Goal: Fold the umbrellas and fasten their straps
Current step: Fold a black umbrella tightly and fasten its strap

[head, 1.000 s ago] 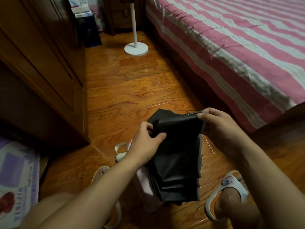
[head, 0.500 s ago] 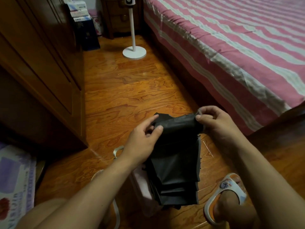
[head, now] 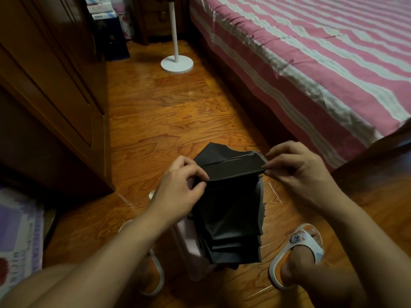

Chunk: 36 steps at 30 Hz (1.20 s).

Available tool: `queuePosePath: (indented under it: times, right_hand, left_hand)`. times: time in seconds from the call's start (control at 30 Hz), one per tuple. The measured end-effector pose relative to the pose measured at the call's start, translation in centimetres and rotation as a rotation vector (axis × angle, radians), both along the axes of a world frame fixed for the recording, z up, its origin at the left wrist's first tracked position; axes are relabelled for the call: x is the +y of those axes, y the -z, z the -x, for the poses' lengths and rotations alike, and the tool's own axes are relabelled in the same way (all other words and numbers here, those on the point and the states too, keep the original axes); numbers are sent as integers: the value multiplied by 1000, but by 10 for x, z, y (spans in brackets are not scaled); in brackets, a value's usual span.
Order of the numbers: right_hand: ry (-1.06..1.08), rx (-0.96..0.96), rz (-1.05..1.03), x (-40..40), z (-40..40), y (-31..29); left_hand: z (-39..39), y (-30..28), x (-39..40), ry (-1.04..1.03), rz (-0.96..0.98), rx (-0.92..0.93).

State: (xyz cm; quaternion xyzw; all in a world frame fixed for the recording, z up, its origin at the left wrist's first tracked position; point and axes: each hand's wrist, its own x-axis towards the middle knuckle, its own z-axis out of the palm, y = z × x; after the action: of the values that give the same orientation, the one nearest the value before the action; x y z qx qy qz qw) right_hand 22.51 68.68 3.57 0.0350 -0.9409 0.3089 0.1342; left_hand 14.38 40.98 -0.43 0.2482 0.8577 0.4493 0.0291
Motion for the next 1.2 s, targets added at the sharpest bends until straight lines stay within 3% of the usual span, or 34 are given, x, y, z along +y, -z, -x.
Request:
queuePosePath:
  times: [0.2,0.33,0.47,0.53,0.6,0.7,0.83,0.97,1.1,1.2]
  right_hand:
    - [-246,-31,-229,2,-53,48]
    - [-275,-138,-335,-7,-85,103]
    - [-362,-209,-534,-14,-80,117]
    - [-222,-200,-357,-21,-58,97]
    - [50,-198,-141,-26,-18,76]
    - [308,-402,27,-17,62,67]
    - [342,-694,374,-18,133,81]
    - [367,-692,527,-31,151,84]
    - [243,-622,730,-34,104,38]
    - [188,-628,721,-40,36,7]
  left_hand:
    - [-22,35,-10,332,207,221]
    - [-46,68,-14,551,452,231]
    - [-54,88,-13,595,572,208]
    - [-52,90,-11,594,586,192]
    - [-50,93,-9,581,578,207]
    - [-49,97,-7,598,632,179]
    - [-46,95,-5,649,738,138]
    - [-41,92,-3,681,809,60]
    - [-39,82,-4,704,845,-50]
    - [-33,51,-3,710,869,-214]
